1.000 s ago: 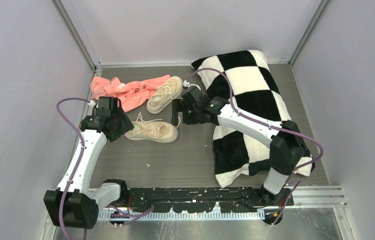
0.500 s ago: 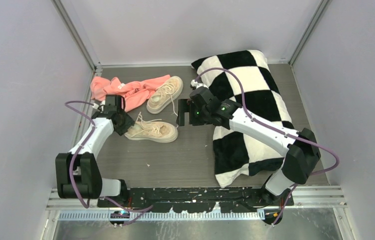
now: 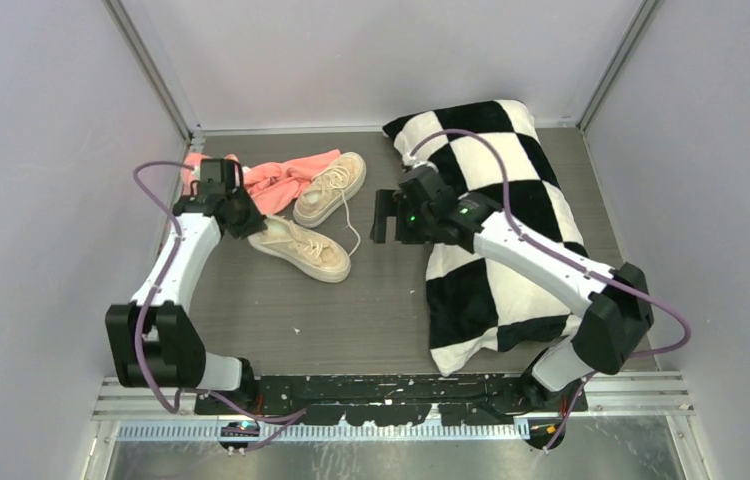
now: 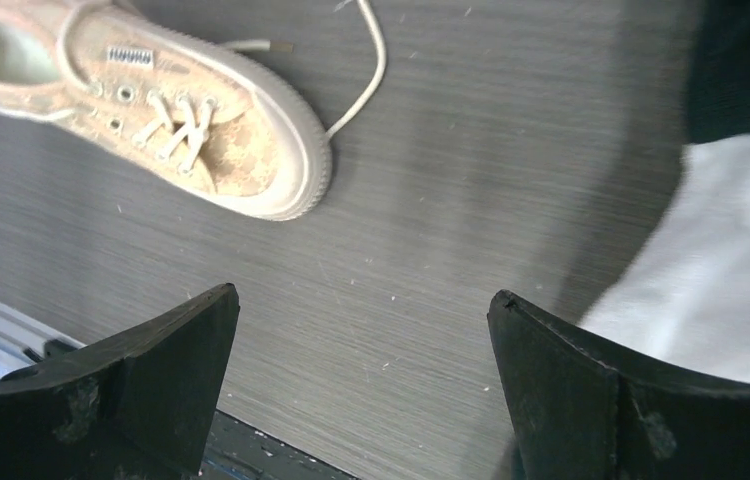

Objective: Tie the shoes
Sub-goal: Pick up the shoe at the center of the board, then place the shoe at the center of the board.

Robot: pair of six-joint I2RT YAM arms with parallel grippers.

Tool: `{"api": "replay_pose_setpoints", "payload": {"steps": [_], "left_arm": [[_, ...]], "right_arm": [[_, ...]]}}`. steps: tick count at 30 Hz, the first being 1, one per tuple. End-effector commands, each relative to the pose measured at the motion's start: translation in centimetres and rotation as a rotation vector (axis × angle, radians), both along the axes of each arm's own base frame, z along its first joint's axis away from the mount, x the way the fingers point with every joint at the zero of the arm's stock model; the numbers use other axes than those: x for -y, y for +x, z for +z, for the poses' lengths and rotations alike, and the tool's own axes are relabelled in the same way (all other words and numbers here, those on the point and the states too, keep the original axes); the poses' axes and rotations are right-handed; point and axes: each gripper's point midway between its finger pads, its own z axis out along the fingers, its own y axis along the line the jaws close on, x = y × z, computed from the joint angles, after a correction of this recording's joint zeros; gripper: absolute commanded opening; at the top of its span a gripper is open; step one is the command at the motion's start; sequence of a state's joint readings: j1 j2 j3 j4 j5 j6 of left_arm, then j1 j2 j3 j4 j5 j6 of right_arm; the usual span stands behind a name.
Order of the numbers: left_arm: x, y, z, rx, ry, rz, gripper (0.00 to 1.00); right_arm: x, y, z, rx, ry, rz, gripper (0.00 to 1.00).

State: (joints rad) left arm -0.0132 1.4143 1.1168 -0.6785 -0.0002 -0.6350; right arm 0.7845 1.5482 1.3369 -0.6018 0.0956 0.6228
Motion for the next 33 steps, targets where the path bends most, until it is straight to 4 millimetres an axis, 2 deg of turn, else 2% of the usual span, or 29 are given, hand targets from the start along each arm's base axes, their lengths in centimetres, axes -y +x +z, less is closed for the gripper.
{"api": "replay_pose_setpoints", "payload": {"steps": [1, 2, 7, 11, 13, 15, 17, 20, 23, 25, 27, 29, 31, 33], "left_arm": [[4.1, 0.5, 11.0, 0.309, -0.07, -0.329, 0.01], [4.8, 0.2, 12.0, 0.308, -0.087, -0.377, 0.01], [10.5, -2.2, 14.6, 0.284, -0.213, -0.64, 0.0], [14.1, -4.6, 18.2, 0.349, -0.343, -0.791, 0.01], [14.8, -5.7, 18.5, 0.325, -0.364, -0.851, 0.01], [14.6, -5.7, 16.9, 0.277, -0.337, -0.836, 0.0], [15.3, -6.2, 14.5, 0.207, -0.38, -0.855, 0.01], [18.8, -8.0, 10.2, 0.076, -0.473, -0.954, 0.01], [21.0, -9.1, 4.3, -0.074, -0.394, -0.981, 0.01], [22.7, -9.6, 1.7, -0.125, -0.41, -0.994, 0.0], [24.0, -9.8, 0.8, -0.146, -0.431, -0.994, 0.0], [24.7, -9.5, 1.2, -0.121, -0.434, -0.991, 0.0], [24.9, -9.0, 2.8, -0.072, -0.423, -0.993, 0.01], [24.5, -8.2, 5.5, 0.0, -0.383, -1.0, 0.0]], "right_arm": [[3.0, 1.3, 7.1, 0.146, 0.091, -0.016, 1.0], [3.9, 1.7, 7.9, 0.172, 0.086, -0.031, 1.0], [8.3, 3.1, 10.8, 0.249, 0.091, -0.146, 1.0], [11.2, 3.4, 11.7, 0.263, 0.074, -0.24, 1.0], [11.8, 2.9, 11.5, 0.278, 0.073, -0.246, 1.0], [12.0, 2.7, 11.2, 0.295, 0.089, -0.255, 1.0], [12.1, 2.6, 10.8, 0.295, 0.102, -0.264, 1.0], [11.9, 2.7, 10.1, 0.268, 0.095, -0.265, 1.0], [11.7, 2.7, 9.5, 0.243, 0.09, -0.261, 1.0], [11.4, 2.6, 9.0, 0.228, 0.1, -0.257, 1.0], [11.4, 2.4, 8.5, 0.209, 0.101, -0.266, 1.0], [11.6, 2.1, 7.7, 0.182, 0.088, -0.273, 1.0], [11.7, 1.9, 6.9, 0.16, 0.078, -0.281, 1.0], [11.7, 1.8, 6.1, 0.144, 0.072, -0.282, 1.0]]}}
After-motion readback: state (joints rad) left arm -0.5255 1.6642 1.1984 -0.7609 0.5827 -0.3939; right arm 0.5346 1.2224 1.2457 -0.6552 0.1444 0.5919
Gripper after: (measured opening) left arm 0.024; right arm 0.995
